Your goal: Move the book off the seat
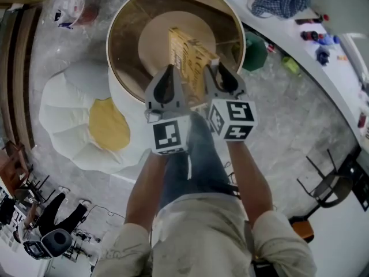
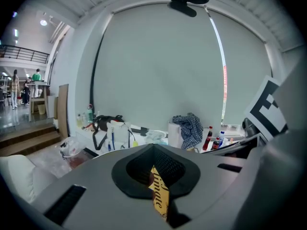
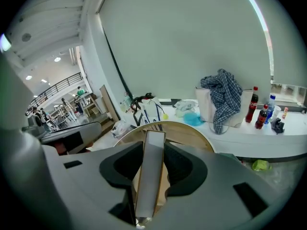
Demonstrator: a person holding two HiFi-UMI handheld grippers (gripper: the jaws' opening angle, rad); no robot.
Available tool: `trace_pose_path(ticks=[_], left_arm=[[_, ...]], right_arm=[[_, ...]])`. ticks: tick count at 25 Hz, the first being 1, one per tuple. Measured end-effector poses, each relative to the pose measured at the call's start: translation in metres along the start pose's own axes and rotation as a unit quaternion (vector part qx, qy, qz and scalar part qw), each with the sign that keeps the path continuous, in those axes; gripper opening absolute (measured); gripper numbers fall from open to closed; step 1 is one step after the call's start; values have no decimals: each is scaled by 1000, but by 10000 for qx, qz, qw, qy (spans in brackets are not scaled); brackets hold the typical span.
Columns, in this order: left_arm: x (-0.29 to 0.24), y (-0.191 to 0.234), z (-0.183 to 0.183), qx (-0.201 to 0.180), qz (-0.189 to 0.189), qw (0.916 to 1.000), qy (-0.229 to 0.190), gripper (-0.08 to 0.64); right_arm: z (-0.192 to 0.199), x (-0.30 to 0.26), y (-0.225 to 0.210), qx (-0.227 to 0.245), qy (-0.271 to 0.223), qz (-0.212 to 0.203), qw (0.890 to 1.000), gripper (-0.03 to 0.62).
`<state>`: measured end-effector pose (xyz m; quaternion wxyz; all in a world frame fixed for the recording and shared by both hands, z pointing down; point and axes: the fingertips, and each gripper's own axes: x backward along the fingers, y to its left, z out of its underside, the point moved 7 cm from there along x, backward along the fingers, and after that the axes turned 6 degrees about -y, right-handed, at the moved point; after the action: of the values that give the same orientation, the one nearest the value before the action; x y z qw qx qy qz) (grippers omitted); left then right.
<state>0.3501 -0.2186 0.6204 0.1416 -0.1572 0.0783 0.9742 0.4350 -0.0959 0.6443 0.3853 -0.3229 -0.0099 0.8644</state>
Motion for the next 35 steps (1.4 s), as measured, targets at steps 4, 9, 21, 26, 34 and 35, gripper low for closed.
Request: trace_pose_path(ticks=[4, 9, 21, 26, 34, 35], left_arm=[[-16, -22, 6, -32, 230, 9997, 15, 2], [-33, -42, 16, -66, 508, 9987, 64, 2], [-74, -51, 54, -121, 692, 9968, 368, 2], [-80, -40, 61, -136, 618, 9973, 370, 2], [-75, -34, 59, -170, 541, 9978, 351, 2], [-73, -33, 58, -176, 533, 9978, 349, 2]], right_arm=[[8, -4, -33, -107, 80, 236, 9996, 140], [16, -13, -65, -536, 43, 393, 9978, 150], [69, -65, -89, -26, 965, 852, 9917, 34], [84, -71, -88, -103, 1044, 955, 9899, 23], [84, -71, -88, -45, 1088, 1008, 9889, 5], [83, -70, -88, -41, 1097, 1013, 9888, 5]])
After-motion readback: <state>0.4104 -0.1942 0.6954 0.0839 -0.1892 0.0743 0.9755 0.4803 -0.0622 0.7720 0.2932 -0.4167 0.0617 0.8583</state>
